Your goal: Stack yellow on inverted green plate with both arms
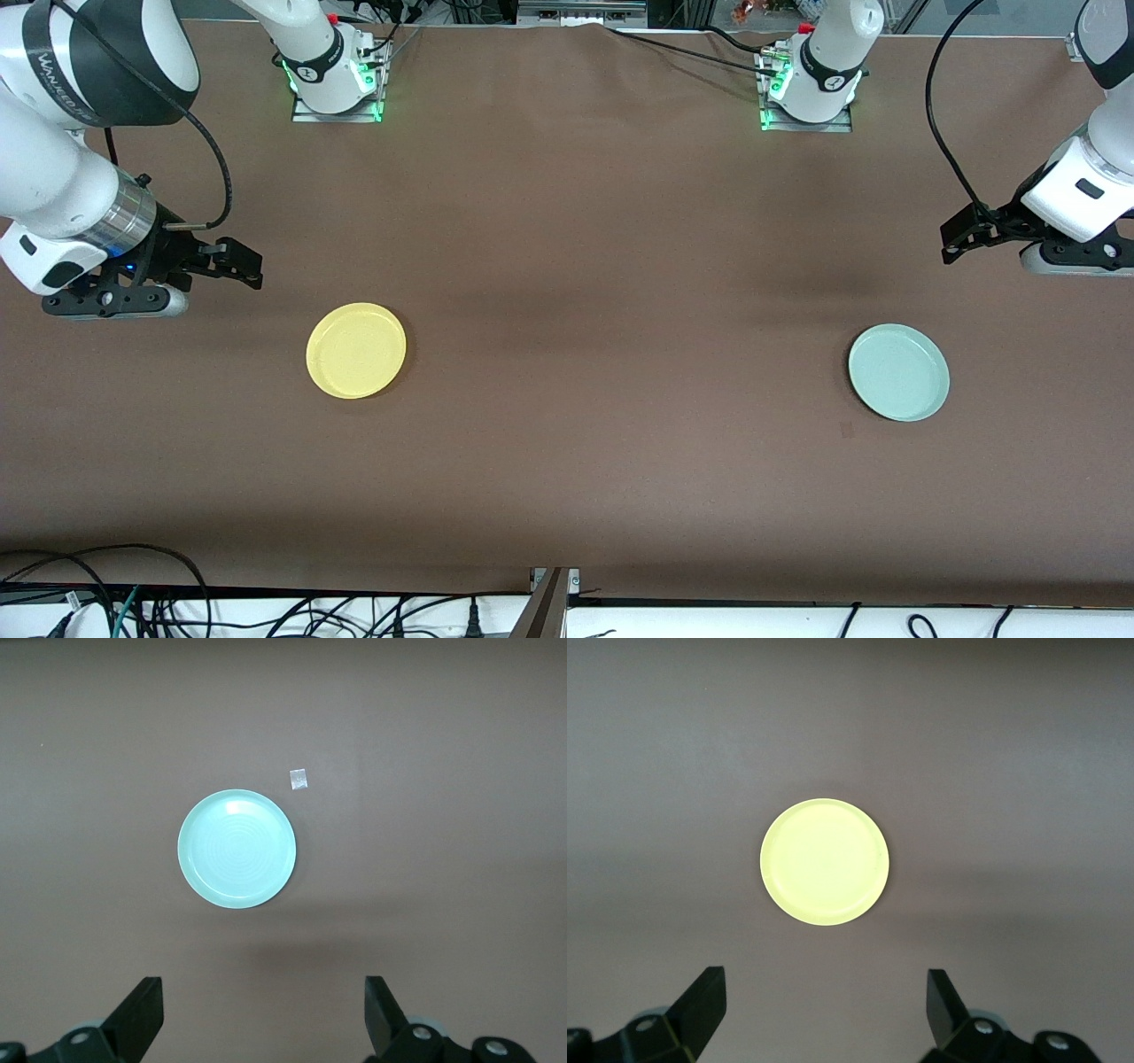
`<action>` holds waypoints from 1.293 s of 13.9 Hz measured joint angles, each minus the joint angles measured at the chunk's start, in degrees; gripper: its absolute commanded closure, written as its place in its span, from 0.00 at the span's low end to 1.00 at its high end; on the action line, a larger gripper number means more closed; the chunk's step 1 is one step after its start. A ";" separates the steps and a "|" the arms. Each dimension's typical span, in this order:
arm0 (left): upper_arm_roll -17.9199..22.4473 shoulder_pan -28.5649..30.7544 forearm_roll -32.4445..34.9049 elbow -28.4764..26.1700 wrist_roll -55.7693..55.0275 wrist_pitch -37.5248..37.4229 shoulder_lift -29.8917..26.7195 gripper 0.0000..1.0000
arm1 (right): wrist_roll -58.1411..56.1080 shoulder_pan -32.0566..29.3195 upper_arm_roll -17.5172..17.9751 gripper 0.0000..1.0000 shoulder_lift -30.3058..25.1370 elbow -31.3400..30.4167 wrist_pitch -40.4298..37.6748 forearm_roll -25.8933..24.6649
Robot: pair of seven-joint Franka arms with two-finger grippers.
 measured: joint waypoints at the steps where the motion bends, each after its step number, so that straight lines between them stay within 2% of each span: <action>1: 0.00 0.00 0.00 0.00 0.00 0.00 0.01 0.00 | 0.00 0.00 0.00 0.00 0.00 0.00 0.00 0.00; 10: 0.48 0.04 0.00 -0.04 -0.06 -2.22 0.81 0.00 | 0.00 0.00 0.00 0.00 0.00 0.00 -0.08 0.00; 13: 0.31 -0.20 -0.01 1.69 0.26 -2.17 1.82 0.00 | 0.00 0.00 0.00 0.00 0.00 0.00 -0.09 0.00; 18: 0.99 1.57 -0.01 6.04 13.86 -2.17 6.27 0.00 | 0.00 0.00 -0.01 0.00 0.01 0.00 -0.15 0.00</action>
